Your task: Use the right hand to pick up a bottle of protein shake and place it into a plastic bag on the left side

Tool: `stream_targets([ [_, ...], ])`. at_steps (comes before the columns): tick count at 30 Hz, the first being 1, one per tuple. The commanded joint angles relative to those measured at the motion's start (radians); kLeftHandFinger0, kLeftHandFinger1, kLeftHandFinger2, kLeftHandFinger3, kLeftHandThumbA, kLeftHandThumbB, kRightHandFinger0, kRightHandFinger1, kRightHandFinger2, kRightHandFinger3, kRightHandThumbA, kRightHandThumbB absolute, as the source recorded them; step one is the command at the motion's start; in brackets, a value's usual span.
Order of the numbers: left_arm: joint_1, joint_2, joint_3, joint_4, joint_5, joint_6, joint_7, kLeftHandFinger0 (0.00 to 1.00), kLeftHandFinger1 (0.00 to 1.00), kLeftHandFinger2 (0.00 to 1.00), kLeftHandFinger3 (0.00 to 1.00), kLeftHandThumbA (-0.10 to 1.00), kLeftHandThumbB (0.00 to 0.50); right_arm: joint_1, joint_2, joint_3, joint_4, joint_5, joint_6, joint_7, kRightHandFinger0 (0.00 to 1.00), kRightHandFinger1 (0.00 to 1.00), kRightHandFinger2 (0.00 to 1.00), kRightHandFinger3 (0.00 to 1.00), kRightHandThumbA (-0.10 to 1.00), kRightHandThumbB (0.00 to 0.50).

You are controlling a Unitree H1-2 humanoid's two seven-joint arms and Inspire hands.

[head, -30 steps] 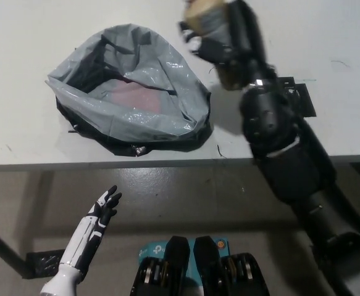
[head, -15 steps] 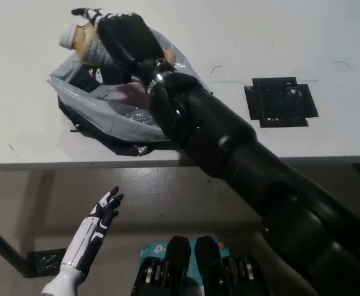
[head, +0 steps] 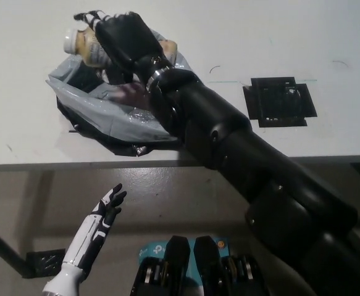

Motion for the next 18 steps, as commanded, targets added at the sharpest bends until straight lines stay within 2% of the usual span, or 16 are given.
stream_targets([
  [1,-0.024,0.018,0.002,-0.027,-0.002,-0.003,-0.018,1.00,1.00,1.00,1.00,1.00,0.234,-0.090,-0.019,-0.037,-0.020,0.034,0.031,0.163,1.00,1.00,1.00,1.00,0.91,0.437],
  [5,-0.028,0.019,0.000,-0.029,0.003,0.002,-0.017,1.00,1.00,1.00,1.00,1.00,0.238,-0.089,-0.028,-0.065,-0.046,0.046,0.046,0.216,1.00,1.00,1.00,1.00,0.98,0.432],
  [9,-0.028,0.021,-0.008,-0.025,0.016,-0.001,-0.016,1.00,1.00,1.00,1.00,1.00,0.239,-0.070,-0.047,-0.085,-0.079,0.043,0.037,0.219,1.00,1.00,1.00,1.00,0.94,0.436],
  [10,-0.031,0.023,-0.007,-0.025,0.015,-0.003,-0.017,1.00,1.00,1.00,1.00,1.00,0.223,-0.068,-0.059,-0.090,-0.093,0.041,0.020,0.201,1.00,1.00,1.00,1.00,0.92,0.459],
  [12,-0.034,0.023,-0.008,-0.024,0.015,-0.004,-0.016,1.00,1.00,1.00,1.00,1.00,0.224,-0.065,-0.075,-0.109,-0.109,0.052,-0.011,0.190,1.00,1.00,1.00,1.00,0.92,0.452],
  [17,-0.037,0.026,-0.014,-0.016,0.039,-0.020,-0.006,1.00,1.00,1.00,1.00,1.00,0.225,-0.056,-0.146,-0.223,-0.276,0.133,-0.038,0.248,1.00,1.00,1.00,1.00,0.96,0.459],
  [18,-0.036,0.025,-0.013,-0.015,0.036,-0.025,-0.006,1.00,1.00,1.00,1.00,1.00,0.215,-0.055,-0.161,-0.244,-0.323,0.148,-0.030,0.265,1.00,1.00,1.00,1.00,1.00,0.466],
])
